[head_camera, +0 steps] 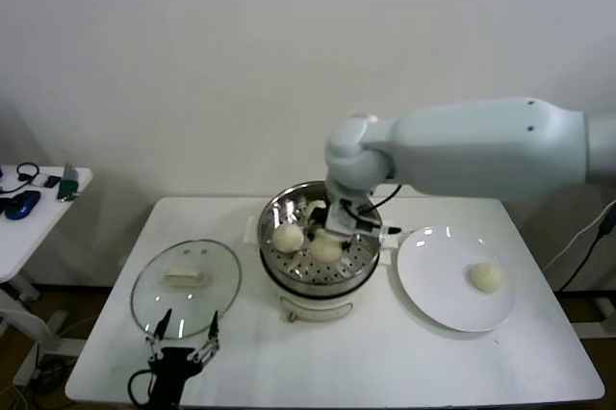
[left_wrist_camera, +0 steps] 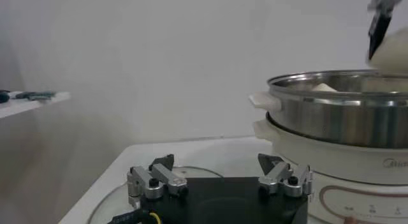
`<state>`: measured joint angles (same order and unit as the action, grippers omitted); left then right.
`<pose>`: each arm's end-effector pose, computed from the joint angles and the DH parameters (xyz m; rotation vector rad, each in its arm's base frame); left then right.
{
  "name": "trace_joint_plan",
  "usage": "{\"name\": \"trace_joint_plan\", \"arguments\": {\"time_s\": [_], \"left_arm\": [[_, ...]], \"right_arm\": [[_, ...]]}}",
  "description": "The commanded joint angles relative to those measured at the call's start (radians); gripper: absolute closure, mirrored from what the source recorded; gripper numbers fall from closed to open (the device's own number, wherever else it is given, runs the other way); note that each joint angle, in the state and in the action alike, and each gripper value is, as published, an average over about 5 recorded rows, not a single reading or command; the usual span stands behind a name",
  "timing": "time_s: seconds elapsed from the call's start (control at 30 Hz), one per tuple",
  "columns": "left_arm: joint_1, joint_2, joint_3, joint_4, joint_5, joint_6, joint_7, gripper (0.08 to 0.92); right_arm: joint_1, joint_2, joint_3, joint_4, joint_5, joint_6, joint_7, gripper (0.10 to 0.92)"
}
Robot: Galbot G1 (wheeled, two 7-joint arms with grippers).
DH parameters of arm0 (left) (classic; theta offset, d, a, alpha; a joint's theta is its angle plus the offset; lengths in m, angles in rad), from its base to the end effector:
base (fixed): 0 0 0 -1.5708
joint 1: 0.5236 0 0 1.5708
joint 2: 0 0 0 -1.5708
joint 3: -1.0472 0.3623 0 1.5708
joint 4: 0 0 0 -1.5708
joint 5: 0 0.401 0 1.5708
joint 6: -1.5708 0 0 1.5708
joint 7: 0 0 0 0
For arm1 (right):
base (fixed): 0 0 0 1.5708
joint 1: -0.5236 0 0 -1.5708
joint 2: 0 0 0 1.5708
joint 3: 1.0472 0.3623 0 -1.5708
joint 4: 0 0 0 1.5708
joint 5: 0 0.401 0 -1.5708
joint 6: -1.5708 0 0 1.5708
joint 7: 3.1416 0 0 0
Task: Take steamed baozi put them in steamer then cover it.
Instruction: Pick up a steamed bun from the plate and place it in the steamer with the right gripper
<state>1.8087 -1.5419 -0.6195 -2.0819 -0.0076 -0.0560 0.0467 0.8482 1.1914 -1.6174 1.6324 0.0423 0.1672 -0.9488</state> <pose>0.1381 0.0383 -0.3597 0.0183 -2.9455 -0.1034 0.4844 0.1879 -0.0650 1.9725 -0.3412 2.3481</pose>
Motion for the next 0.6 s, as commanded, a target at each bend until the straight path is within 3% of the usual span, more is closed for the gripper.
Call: {"name": "trace_joint_plan", "arguments": {"time_s": [0.03, 0.43, 0.6], "left_arm": [[0.003, 0.003, -0.001, 0.001, -0.004, -0.002, -0.001, 0.177], [0.003, 0.000, 0.004, 0.002, 0.001, -0.005, -0.002, 0.177], [0.003, 0.000, 0.002, -0.001, 0.001, -0.004, -0.002, 0.177]], "right_arm": [[-0.157, 0.083, -0.001, -0.085, -0.129, 0.009, 0.019, 0.376], [-0.182, 0.082, -0.001, -0.125, -0.141, 0.009, 0.027, 0.376], [-0.141, 0.063, 0.019, -0.125, -0.083, 0.010, 0.038, 0.317]]}}
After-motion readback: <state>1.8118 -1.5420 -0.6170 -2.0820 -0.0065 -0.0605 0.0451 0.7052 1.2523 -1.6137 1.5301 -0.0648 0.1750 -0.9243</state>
